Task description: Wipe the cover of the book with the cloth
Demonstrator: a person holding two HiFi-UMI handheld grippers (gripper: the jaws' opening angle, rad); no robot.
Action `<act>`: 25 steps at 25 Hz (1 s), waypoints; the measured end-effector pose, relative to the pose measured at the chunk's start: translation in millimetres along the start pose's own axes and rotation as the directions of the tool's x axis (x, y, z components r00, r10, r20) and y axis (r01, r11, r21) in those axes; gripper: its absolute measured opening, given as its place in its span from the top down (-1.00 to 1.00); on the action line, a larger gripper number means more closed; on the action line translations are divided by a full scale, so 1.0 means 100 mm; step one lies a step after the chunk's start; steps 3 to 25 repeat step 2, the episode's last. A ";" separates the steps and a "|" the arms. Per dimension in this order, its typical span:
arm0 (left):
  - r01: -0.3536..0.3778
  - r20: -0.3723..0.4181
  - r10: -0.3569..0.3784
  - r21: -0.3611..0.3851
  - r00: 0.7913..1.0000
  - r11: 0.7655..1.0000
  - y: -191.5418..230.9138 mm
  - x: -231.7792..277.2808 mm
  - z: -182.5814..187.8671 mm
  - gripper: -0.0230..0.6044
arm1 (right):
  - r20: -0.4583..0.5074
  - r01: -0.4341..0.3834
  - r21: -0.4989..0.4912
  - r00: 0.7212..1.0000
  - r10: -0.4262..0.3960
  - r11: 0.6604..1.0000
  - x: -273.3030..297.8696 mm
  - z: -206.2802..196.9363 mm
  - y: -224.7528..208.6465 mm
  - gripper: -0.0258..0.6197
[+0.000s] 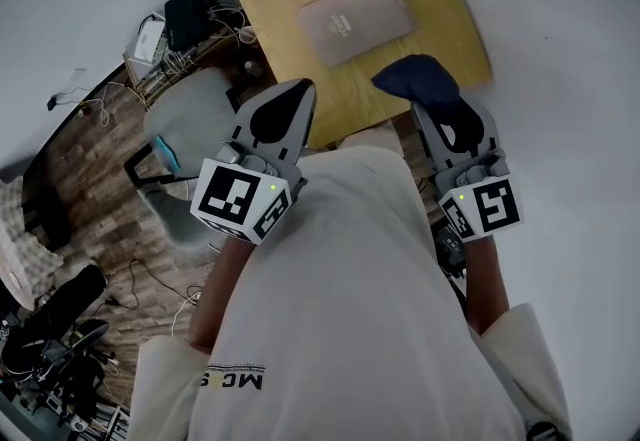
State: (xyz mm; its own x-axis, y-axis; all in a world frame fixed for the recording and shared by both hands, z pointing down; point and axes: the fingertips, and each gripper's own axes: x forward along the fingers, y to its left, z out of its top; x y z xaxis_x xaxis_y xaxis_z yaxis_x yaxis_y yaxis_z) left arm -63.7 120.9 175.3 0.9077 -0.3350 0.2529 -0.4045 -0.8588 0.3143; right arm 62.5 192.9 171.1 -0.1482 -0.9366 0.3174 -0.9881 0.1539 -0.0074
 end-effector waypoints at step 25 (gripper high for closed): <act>-0.002 -0.006 0.002 -0.006 1.000 1.000 -0.03 0.00 -0.01 0.90 | 0.003 0.014 0.007 1.000 -0.014 1.000 -0.02 0.01 -0.01 0.41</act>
